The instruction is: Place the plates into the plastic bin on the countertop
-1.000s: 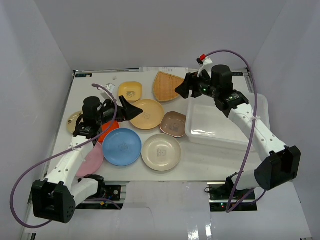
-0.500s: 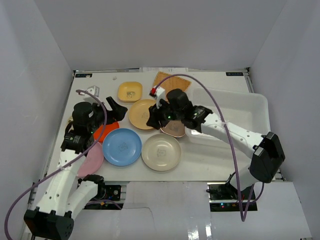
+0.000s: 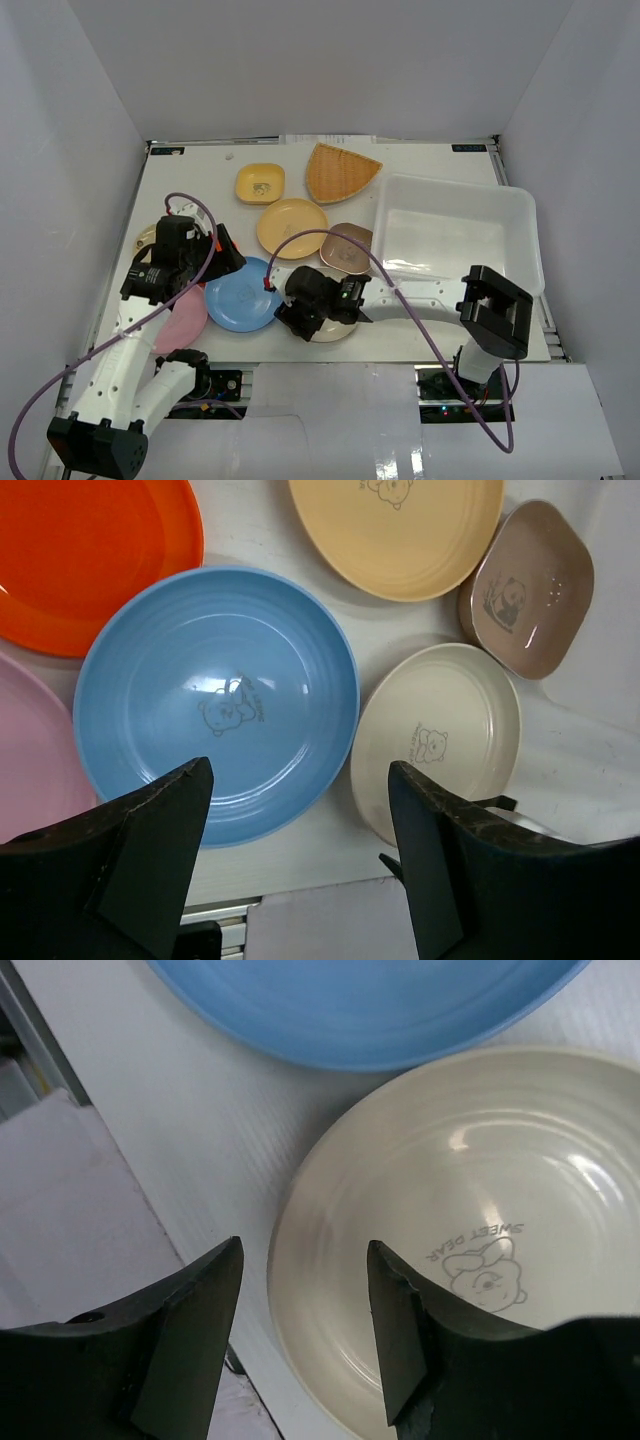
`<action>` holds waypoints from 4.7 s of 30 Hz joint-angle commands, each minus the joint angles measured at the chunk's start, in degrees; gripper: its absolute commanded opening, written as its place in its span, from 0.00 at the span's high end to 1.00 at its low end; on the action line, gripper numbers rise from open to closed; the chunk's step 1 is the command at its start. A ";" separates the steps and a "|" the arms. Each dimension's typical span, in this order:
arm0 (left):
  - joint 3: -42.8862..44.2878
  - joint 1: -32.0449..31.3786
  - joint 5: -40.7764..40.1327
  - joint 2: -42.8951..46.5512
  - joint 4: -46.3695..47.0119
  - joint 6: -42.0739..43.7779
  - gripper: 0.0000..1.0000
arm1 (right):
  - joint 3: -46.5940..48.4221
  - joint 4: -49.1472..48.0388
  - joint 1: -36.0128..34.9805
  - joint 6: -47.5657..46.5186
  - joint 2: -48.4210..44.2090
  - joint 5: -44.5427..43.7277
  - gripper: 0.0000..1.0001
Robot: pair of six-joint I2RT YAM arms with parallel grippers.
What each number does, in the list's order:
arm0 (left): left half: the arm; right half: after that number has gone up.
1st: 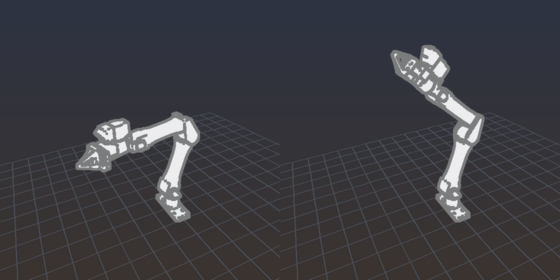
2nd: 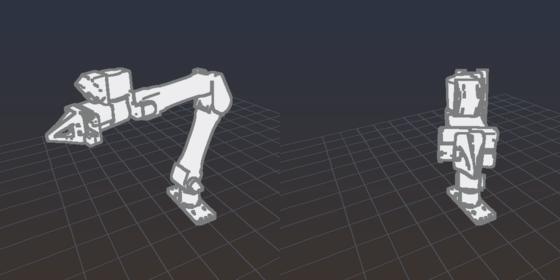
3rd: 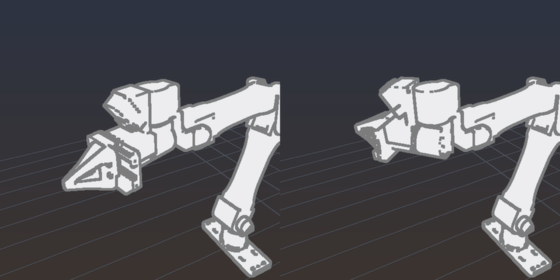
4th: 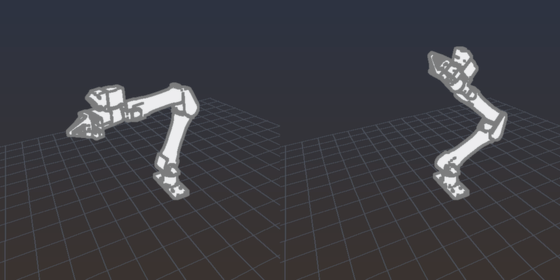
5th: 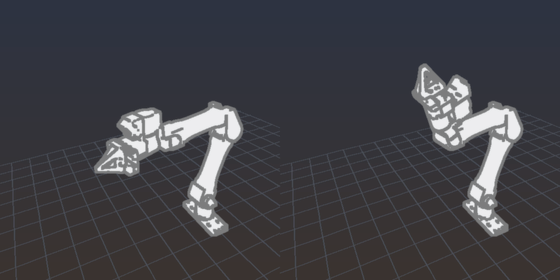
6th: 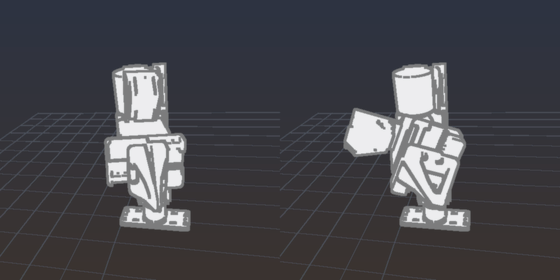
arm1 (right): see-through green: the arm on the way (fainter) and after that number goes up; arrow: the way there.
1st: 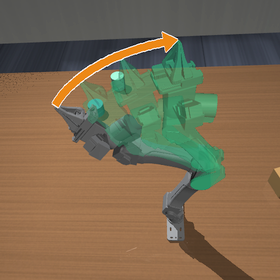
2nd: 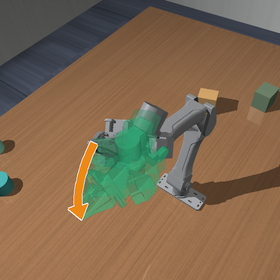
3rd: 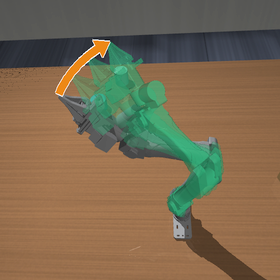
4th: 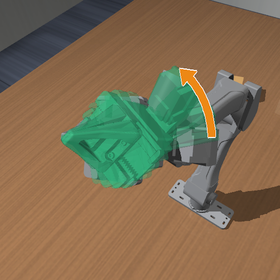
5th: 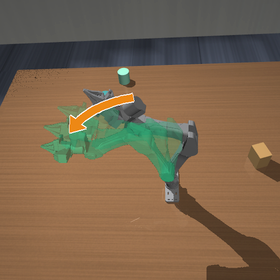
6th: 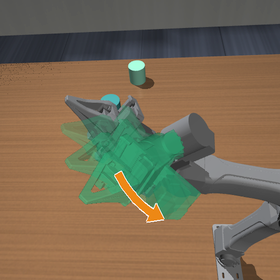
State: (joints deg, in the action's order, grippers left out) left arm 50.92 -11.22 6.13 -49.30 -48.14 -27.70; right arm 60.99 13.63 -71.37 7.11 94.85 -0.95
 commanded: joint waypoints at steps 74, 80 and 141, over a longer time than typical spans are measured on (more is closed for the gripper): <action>0.32 -34.21 -16.32 -37.72 1.56 -7.71 1.00 | -13.62 -0.80 50.90 4.84 -34.82 -0.10 0.47; 6.55 -40.09 -22.20 -30.87 -7.57 -12.89 1.00 | -12.48 1.75 50.90 4.49 -37.54 0.42 0.39; 34.85 -50.49 -38.10 -33.79 17.96 2.24 0.15 | -10.78 10.12 50.81 9.40 -60.05 -1.63 0.52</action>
State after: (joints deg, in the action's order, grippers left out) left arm 97.25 -64.23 -20.58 -90.74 -20.18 -20.62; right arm 54.89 29.28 -20.60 14.92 31.64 -14.46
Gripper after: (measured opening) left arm 0.852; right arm 0.485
